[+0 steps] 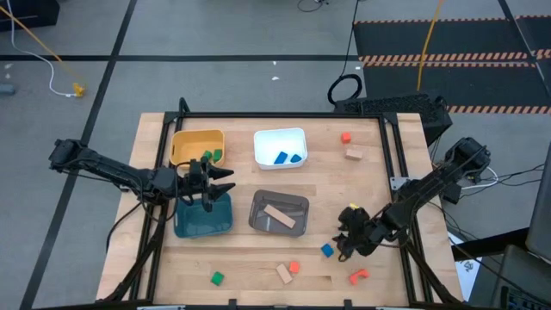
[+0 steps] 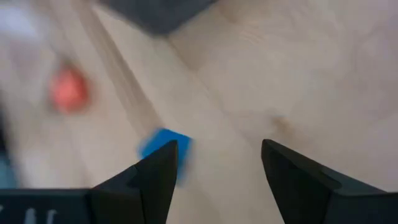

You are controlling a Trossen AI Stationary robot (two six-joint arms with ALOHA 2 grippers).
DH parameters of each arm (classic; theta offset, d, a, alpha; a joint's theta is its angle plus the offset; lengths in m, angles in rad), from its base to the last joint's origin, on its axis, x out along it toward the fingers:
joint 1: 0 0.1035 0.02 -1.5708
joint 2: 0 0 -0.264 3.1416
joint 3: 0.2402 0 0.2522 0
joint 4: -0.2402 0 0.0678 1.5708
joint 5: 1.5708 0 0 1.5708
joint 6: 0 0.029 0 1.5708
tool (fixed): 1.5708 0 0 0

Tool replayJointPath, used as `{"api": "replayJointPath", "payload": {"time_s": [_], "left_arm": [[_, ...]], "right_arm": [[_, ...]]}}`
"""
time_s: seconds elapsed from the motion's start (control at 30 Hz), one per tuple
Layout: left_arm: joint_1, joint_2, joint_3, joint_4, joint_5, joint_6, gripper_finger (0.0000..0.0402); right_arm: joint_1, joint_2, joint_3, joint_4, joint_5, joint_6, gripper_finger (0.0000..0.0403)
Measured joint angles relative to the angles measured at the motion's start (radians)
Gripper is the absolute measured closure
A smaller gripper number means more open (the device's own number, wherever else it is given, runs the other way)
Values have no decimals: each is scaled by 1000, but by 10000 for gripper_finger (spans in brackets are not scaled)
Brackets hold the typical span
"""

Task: Sort & place blocks by color
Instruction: Put the blue block into the white bin

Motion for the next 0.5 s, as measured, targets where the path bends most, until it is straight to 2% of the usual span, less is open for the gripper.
{"api": "replayJointPath", "payload": {"time_s": [0.2, 0.5], "left_arm": [[0, 0, 0, -19, 0, -53, 167], [-2, 0, 0, -48, 0, -56, 167]], "right_arm": [[-3, 14, 4, 263, 2, 122, 179], [-25, 98, 4, 285, -4, 210, 179]]}}
